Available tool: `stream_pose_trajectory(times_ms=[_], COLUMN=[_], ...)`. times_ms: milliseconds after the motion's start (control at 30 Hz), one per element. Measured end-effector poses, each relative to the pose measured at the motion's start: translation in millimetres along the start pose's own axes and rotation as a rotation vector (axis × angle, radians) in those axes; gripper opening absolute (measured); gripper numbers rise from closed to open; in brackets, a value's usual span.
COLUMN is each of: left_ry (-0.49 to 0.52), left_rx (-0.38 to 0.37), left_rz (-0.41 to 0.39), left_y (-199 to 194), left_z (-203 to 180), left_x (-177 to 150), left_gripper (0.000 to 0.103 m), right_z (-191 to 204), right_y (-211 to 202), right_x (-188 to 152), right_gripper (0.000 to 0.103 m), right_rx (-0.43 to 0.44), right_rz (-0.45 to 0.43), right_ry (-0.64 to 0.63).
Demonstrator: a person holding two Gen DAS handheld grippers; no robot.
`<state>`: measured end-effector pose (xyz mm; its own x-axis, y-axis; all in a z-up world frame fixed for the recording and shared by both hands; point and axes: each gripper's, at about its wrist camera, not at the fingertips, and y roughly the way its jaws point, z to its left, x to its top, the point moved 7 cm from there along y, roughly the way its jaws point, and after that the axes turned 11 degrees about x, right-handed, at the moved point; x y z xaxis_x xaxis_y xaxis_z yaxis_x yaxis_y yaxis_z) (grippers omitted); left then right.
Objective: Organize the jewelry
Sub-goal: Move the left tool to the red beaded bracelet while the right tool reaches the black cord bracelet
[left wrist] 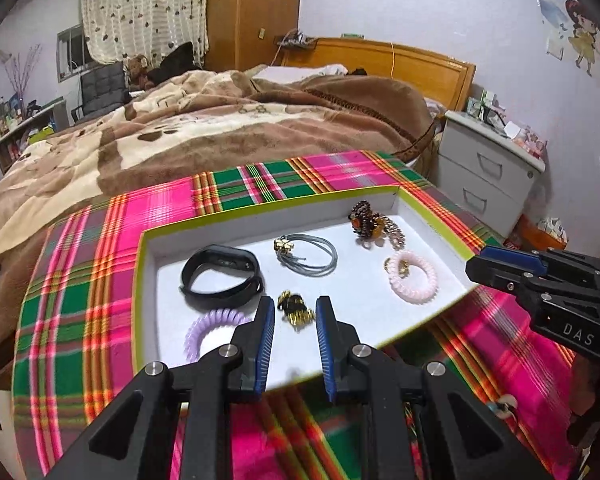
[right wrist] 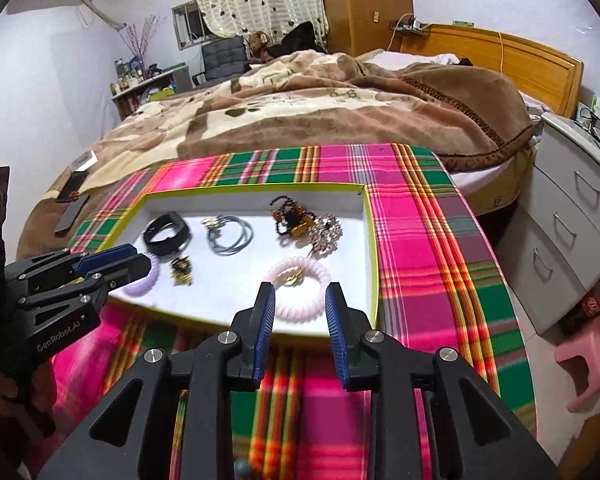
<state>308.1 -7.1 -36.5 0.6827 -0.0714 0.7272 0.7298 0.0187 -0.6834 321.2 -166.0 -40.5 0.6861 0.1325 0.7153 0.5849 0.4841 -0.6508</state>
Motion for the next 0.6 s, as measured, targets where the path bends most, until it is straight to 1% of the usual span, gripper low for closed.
stream_pose_trajectory(times_ms=[200,367,600], left_ry=[-0.027,-0.044,-0.065], left_rx=[-0.003,0.0,0.007], left_rz=[-0.037,-0.061,-0.077], left_y=[-38,-68,-95], left_z=[5,6,6], left_x=[-20,-42,-71], left_gripper=[0.021,0.021,0.021], right_z=[16,30,43], right_y=[-29,-50,-71], right_x=[-21,-47,-81], right_gripper=[0.027,0.027,0.027], right_rx=[0.024,0.036,0.042], right_rz=[-0.029,-0.041,-0.042], right_ry=[0.0,-0.006,0.0])
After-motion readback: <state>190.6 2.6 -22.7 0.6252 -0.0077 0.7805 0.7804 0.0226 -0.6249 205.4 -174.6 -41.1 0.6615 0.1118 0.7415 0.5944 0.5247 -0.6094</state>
